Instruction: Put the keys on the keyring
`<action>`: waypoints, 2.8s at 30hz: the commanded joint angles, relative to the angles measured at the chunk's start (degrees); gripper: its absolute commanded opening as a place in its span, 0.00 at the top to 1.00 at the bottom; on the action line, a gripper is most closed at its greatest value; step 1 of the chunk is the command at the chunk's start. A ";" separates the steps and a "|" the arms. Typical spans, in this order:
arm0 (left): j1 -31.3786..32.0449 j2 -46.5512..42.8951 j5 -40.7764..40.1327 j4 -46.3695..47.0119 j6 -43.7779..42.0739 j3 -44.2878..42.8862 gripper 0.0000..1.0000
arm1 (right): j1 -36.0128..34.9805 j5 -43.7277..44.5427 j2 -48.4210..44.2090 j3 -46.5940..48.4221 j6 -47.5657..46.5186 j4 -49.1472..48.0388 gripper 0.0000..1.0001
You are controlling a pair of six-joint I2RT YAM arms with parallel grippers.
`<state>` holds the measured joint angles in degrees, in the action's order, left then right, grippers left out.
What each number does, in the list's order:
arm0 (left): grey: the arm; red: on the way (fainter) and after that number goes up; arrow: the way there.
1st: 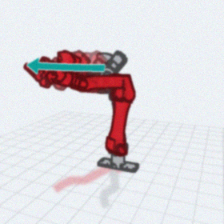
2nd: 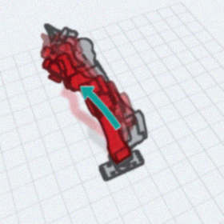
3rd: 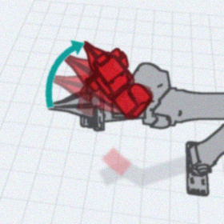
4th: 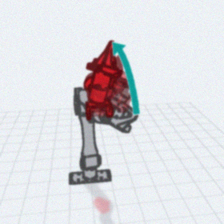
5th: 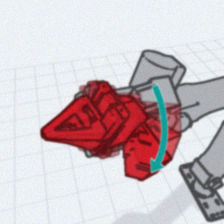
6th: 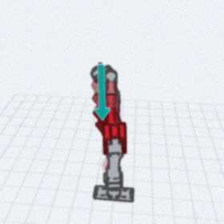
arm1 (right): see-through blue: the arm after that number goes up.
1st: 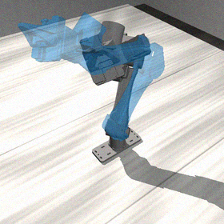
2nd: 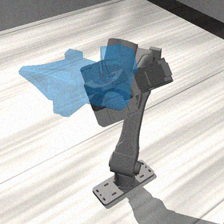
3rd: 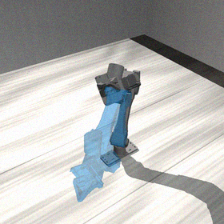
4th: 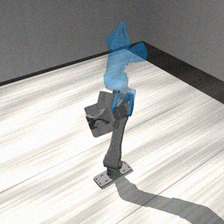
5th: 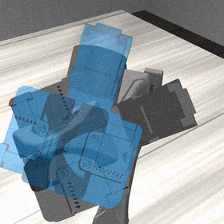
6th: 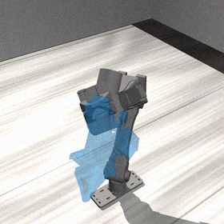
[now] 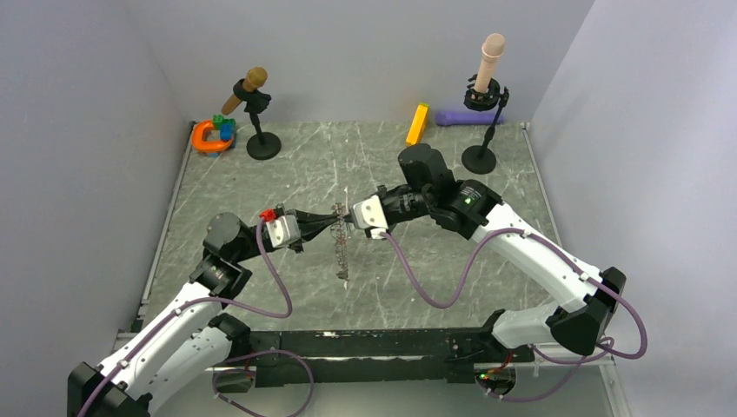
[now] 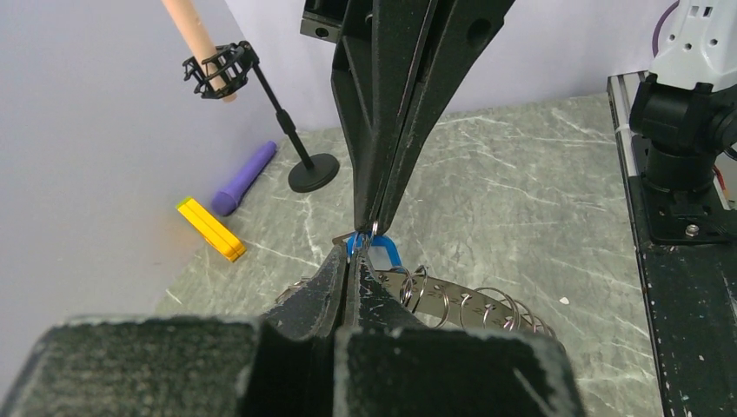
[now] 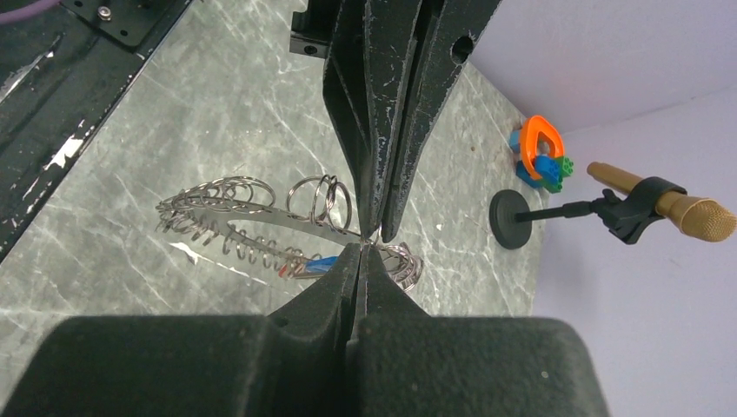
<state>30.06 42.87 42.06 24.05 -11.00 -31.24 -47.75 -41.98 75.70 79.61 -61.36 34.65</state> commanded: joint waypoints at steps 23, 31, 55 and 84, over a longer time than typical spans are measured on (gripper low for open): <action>-4.29 2.07 -3.68 21.88 24.15 0.92 1.00 | -0.46 1.29 -3.06 -3.18 5.35 -5.97 1.00; -5.54 5.41 -10.64 40.44 39.71 6.43 1.00 | -0.41 2.86 -3.10 -3.21 8.59 -8.21 1.00; -5.03 16.01 -10.83 56.99 47.97 7.11 1.00 | -0.52 1.75 -3.79 -4.28 10.81 -9.83 0.81; -7.12 21.99 11.75 70.76 48.70 -1.17 1.00 | 8.04 -13.83 -4.31 2.95 41.68 -15.14 0.67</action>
<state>23.31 63.44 53.19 84.20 34.15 -29.87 -38.06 -52.56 72.69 81.69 -20.73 19.33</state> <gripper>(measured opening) 0.012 0.328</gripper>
